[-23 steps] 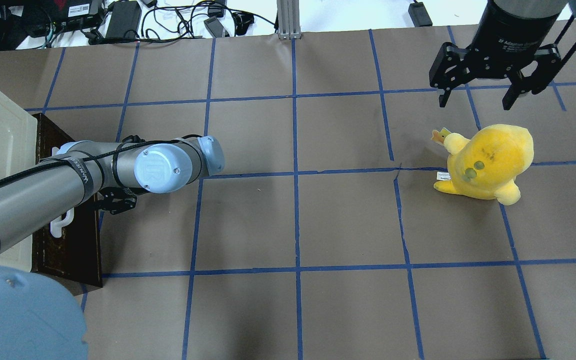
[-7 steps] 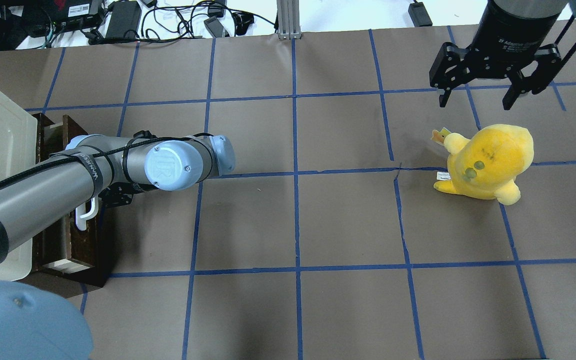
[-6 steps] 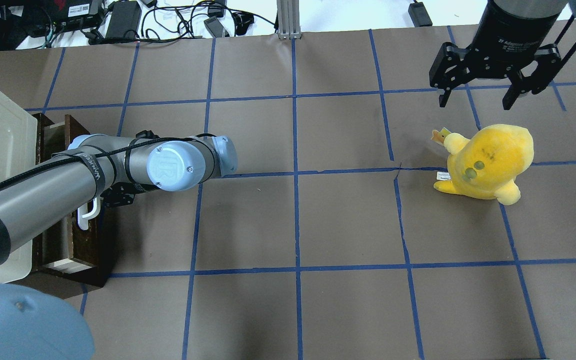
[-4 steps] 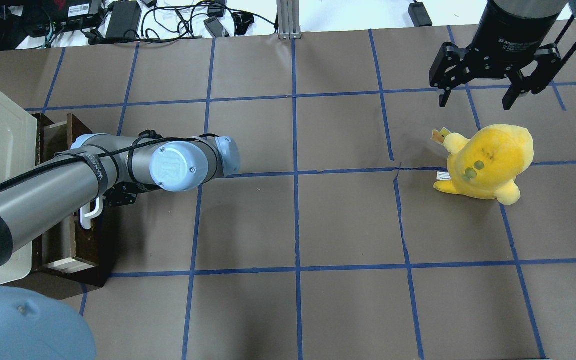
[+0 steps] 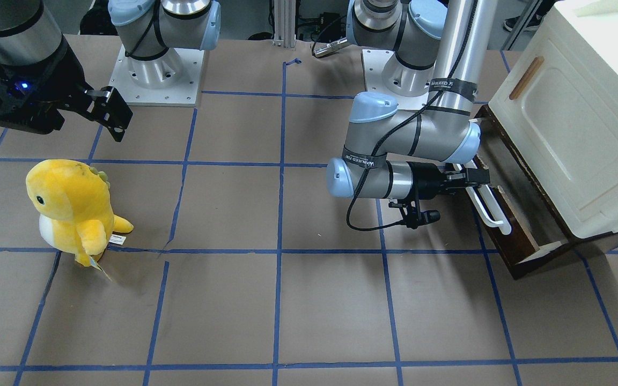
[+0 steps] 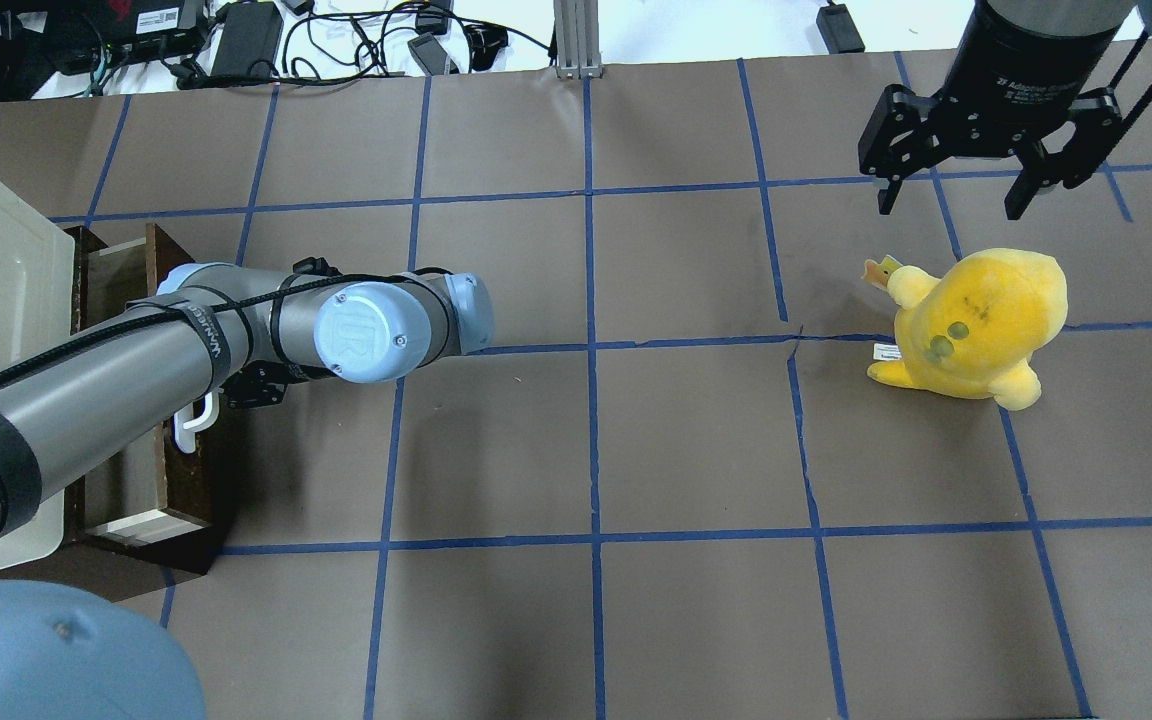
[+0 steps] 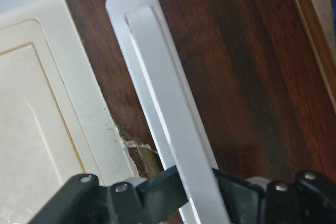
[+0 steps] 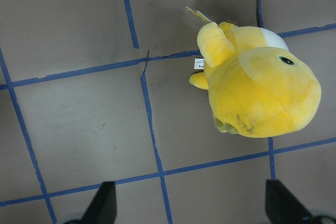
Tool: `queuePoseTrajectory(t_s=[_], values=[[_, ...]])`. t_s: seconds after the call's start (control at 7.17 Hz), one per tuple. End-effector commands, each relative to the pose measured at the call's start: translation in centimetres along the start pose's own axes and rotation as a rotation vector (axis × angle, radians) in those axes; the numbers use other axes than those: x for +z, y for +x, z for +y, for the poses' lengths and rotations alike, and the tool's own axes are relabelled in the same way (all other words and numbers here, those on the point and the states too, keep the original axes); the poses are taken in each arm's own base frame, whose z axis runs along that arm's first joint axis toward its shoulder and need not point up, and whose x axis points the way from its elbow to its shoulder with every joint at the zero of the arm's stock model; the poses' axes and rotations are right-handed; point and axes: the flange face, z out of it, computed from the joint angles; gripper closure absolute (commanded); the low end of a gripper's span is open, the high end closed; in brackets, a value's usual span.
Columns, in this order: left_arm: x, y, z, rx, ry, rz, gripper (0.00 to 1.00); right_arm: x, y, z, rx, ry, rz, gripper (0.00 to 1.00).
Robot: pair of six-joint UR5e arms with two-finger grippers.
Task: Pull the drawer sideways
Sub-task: 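Pull the handle with the left gripper, sliding the drawer out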
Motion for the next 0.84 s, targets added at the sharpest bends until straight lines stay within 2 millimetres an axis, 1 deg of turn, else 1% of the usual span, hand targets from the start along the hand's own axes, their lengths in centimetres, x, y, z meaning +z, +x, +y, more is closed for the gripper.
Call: queuePoseTrajectory(t_s=[0.0,0.28,0.7], values=[[-0.7,-0.1,0.1,0.008,0.013,-0.006,0.88,0.0,0.0,0.0,0.000,0.000,0.000,0.00],[-1.0,-0.2,0.1,0.022,0.018,-0.007,0.88,0.0,0.0,0.0,0.000,0.000,0.000,0.00],[-2.0,-0.1,-0.1,0.023,0.021,0.005,0.88,0.0,0.0,0.0,0.000,-0.001,0.000,0.00]])
